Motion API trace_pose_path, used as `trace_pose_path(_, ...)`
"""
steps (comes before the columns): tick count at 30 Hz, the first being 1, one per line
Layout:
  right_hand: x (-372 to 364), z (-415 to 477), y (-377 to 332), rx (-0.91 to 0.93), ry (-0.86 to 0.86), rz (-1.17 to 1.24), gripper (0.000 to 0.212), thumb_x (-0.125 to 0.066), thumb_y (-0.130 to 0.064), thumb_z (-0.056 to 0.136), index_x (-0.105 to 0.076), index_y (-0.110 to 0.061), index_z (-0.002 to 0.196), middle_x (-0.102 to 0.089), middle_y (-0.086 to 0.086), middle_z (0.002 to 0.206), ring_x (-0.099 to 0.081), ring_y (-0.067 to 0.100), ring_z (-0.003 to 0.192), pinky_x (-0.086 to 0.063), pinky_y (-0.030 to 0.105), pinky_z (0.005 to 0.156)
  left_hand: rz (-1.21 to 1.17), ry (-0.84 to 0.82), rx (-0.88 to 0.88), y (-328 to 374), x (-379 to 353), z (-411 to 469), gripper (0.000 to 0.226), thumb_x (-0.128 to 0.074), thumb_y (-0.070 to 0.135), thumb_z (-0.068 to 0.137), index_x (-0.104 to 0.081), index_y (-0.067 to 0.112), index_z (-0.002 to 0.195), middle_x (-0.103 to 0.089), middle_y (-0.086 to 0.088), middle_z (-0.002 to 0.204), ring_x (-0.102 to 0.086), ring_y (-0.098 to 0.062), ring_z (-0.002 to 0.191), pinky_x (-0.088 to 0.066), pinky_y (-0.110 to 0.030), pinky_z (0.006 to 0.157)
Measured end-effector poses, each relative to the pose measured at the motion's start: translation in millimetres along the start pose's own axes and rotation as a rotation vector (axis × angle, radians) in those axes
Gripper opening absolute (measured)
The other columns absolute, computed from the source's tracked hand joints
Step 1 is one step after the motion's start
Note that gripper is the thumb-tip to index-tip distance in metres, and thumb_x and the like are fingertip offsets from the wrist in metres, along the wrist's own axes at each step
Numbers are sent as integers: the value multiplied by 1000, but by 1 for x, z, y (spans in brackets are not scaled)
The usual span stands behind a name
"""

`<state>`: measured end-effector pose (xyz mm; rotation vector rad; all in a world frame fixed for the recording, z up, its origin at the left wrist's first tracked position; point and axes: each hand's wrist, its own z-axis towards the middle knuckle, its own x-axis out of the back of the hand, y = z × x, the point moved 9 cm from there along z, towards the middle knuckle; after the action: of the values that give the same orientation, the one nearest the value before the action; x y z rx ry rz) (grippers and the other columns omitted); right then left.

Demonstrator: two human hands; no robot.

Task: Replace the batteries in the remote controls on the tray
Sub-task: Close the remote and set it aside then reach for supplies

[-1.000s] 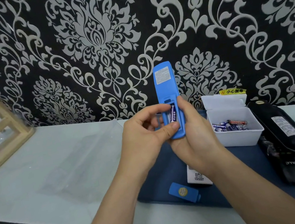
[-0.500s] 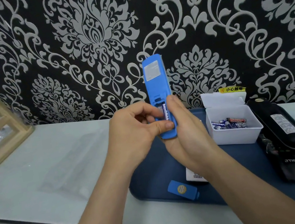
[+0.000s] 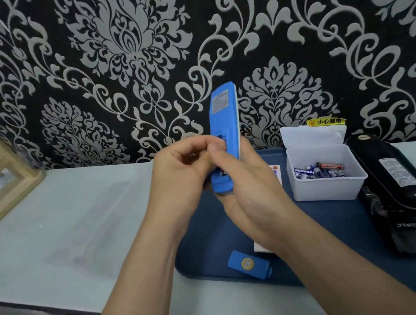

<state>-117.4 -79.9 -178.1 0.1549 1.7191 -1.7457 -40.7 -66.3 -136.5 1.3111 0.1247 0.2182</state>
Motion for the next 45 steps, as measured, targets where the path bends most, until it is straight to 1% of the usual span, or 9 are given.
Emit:
trace_pose_path(8,38,2,-15,-93,189,209,17,-46,-10,98,-63,-11,102,-68,16,105,-66,19,92,-54,32,81,452,-121,-270,12,-19,-4,38,-50,-4,89,-74,21,104,-61,10,96,-59,-4,90,-45,-14,75)
trace_pose_path(14,42,2,-14,-102,249,250,27,-48,-21,101,-60,-8,121,-65,20,121,-65,22,105,-53,31,85,636,-155,-410,18,-26,-14,46,-44,7,82,-71,26,113,-58,15,98,-56,-4,93,-40,-9,75)
trace_pose_path(18,46,2,-8,-123,287,280,29,-47,-19,101,-57,-6,125,-61,25,127,-63,31,116,-55,36,93,804,-148,-468,16,-30,-18,53,-31,20,81,-69,32,116,-59,14,107,-58,-7,93,-51,-28,75)
trace_pose_path(22,52,0,-4,-131,301,314,28,-47,-15,101,-56,-6,126,-63,24,118,-68,28,103,-53,40,97,986,-170,-459,9,-44,-26,63,-20,30,75,-64,33,120,-57,12,114,-57,-18,102,-54,-41,72)
trace_pose_path(27,55,4,-13,-89,304,411,33,-48,-11,98,-54,2,128,-66,18,99,-67,23,94,-51,39,100,704,-197,-408,6,-42,-23,52,-40,16,81,-58,28,128,-53,17,126,-51,-4,116,-44,-22,97)
trace_pose_path(30,48,5,-14,-112,253,493,38,-46,-16,97,-53,-4,132,-70,16,97,-70,22,88,-52,38,98,578,-66,-328,10,-22,-15,43,-64,9,81,-61,27,120,-58,17,110,-54,0,100,-41,-10,83)
trace_pose_path(37,30,4,-1,-219,149,481,45,-41,-20,95,-51,-6,137,-69,23,118,-71,27,98,-59,39,76,633,-67,-266,1,-22,-15,40,-71,23,84,-62,35,121,-58,12,90,-52,-4,82,-47,-22,76)
trace_pose_path(42,31,4,-2,-214,152,468,42,-40,-19,96,-54,-4,132,-68,24,118,-64,34,116,-50,46,97,563,0,-233,2,-14,-13,34,-68,13,83,-71,36,107,-69,9,80,-60,-7,73,-52,-26,72)
trace_pose_path(45,43,4,-11,-165,208,333,35,-41,-17,97,-58,-7,126,-70,19,116,-67,29,111,-54,44,92,393,61,-152,0,1,-6,34,-65,7,86,-72,39,94,-73,16,82,-66,-2,76,-54,-22,74)
